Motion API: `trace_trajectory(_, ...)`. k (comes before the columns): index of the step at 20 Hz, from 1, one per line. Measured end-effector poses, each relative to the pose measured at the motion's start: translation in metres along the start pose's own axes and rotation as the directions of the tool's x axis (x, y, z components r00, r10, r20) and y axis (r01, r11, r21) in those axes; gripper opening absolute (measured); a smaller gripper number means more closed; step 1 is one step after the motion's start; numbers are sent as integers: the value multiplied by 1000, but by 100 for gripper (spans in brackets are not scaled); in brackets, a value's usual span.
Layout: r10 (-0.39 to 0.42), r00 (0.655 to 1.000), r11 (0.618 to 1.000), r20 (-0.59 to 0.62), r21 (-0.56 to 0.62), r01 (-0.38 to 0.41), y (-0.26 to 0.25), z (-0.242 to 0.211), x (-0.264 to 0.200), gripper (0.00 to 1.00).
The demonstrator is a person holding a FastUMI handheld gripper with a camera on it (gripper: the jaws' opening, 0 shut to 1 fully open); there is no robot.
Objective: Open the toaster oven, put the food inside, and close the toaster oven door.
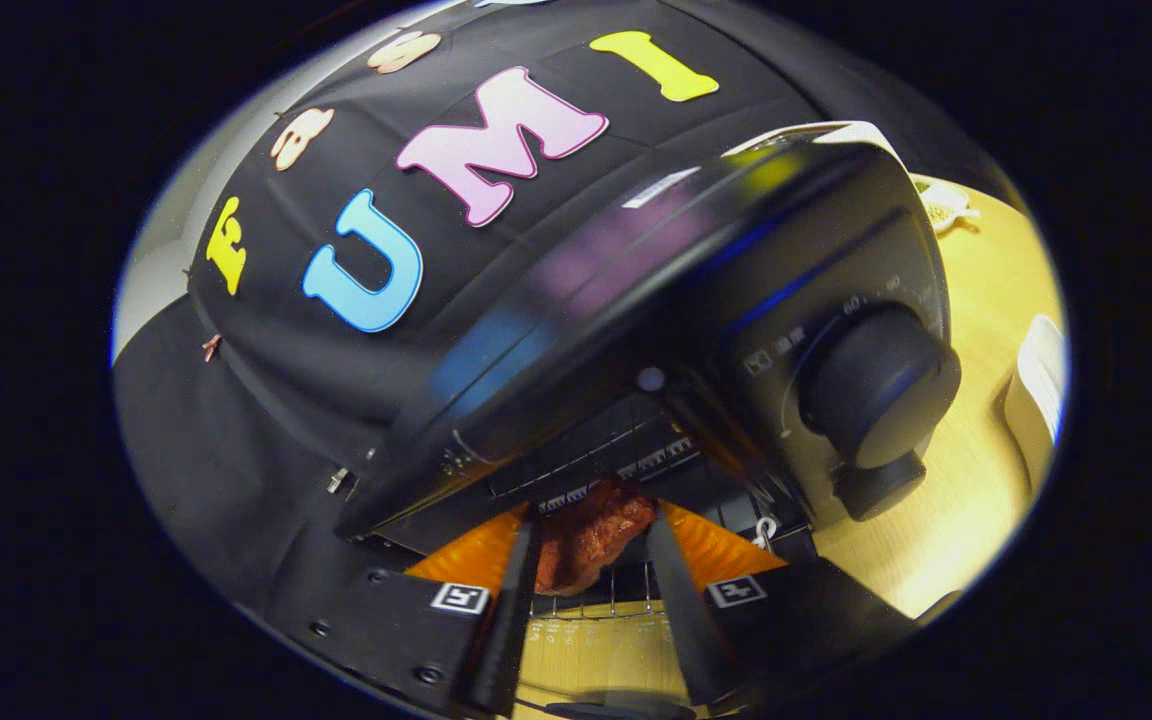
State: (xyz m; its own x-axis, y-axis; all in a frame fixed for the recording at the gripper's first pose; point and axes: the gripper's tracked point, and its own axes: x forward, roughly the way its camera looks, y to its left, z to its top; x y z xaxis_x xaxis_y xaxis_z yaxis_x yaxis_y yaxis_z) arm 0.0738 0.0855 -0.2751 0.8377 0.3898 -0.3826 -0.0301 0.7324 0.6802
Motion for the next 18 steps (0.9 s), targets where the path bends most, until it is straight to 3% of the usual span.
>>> trace_trajectory(3,-39,999,999,13,-30,39,-5,6,-5,97)
trace_trajectory(10,-108,993,979,40,-172,113,-13,10,-40,98)
trace_trajectory(18,-111,992,966,-67,-242,92,11,-23,-97,98)
